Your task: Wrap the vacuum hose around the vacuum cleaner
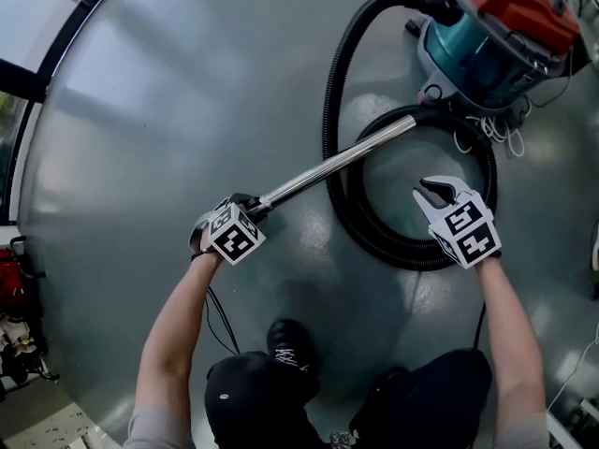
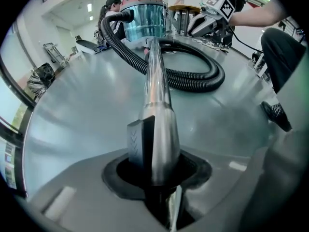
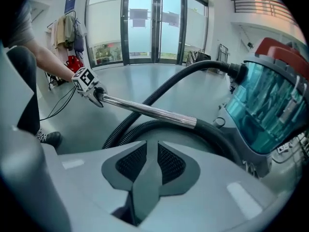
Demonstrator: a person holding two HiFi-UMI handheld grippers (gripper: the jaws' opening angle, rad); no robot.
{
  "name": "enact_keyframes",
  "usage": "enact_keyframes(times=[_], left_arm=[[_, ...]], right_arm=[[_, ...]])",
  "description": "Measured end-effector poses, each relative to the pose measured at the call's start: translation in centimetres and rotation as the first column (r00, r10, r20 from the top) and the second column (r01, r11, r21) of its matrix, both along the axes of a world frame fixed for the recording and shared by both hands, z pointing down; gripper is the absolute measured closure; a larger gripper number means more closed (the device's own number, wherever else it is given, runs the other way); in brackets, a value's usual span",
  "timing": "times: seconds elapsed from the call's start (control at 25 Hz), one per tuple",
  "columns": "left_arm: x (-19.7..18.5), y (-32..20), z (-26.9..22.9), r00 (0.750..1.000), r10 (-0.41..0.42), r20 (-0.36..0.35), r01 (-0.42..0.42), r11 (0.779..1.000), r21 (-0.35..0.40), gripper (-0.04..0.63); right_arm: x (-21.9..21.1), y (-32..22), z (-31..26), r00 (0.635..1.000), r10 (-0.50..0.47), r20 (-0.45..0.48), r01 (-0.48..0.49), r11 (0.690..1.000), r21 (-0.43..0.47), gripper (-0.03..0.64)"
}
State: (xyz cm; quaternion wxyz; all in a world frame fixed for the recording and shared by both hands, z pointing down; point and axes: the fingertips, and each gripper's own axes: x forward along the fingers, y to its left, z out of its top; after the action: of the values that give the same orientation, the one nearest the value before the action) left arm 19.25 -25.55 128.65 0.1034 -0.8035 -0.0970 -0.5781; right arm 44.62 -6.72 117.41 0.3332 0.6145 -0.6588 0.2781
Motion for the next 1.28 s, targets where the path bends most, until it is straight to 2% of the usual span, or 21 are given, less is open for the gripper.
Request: enact_keyframes(times=[0.12, 0.28, 0.44, 0.8, 0.88, 1.0, 1.28], left_arm=[[-0.2, -0.2, 1.3, 1.000, -0.002, 0.001, 0.002, 1.000, 0.005, 0.443], [-0.2, -0.6, 2.3, 1.000, 0.001, 0.014, -0.001, 1.000, 0.017, 0.443], [0.2, -0.9, 3.0, 1.000, 0.003, 0.019, -0.004, 1.000, 0.016, 0.443], [0.4, -1.6, 3.8, 0.999, 0.018, 0.037, -0.019, 1.000, 0.007, 0.443], [0.7, -1.6, 3.8, 0.999, 0.018, 0.032, -0.019, 0.999, 0.027, 0.432], [0.7, -2.2, 3.7, 1.000, -0.006, 0.016, 0.005, 0.998, 0.059, 0.377], [0.5, -2.7, 3.0, 0.998, -0.059, -0.029, 0.062, 0.991, 0.117, 0.359]], right_arm=[[-1.0, -3.8, 1.8, 0.999, -0.038, 0.009, 0.038, 0.999, 0.023, 0.508], [-1.0, -9.8, 3.2, 0.999, -0.034, -0.029, 0.037, 0.994, 0.102, 0.595], [-1.2, -13.5, 4.2, 1.000, -0.019, -0.022, 0.022, 0.991, 0.130, 0.595], [-1.0, -15.1, 6.1, 1.000, 0.000, 0.000, 0.000, 0.994, 0.111, 0.594], [-0.8, -14.8, 6.2, 1.000, 0.008, 0.004, -0.009, 0.994, 0.111, 0.594], [-0.8, -15.0, 6.3, 1.000, 0.014, 0.013, -0.016, 0.993, 0.116, 0.594], [-0.9, -15.1, 6.5, 1.000, 0.017, 0.025, -0.019, 0.993, 0.118, 0.594]])
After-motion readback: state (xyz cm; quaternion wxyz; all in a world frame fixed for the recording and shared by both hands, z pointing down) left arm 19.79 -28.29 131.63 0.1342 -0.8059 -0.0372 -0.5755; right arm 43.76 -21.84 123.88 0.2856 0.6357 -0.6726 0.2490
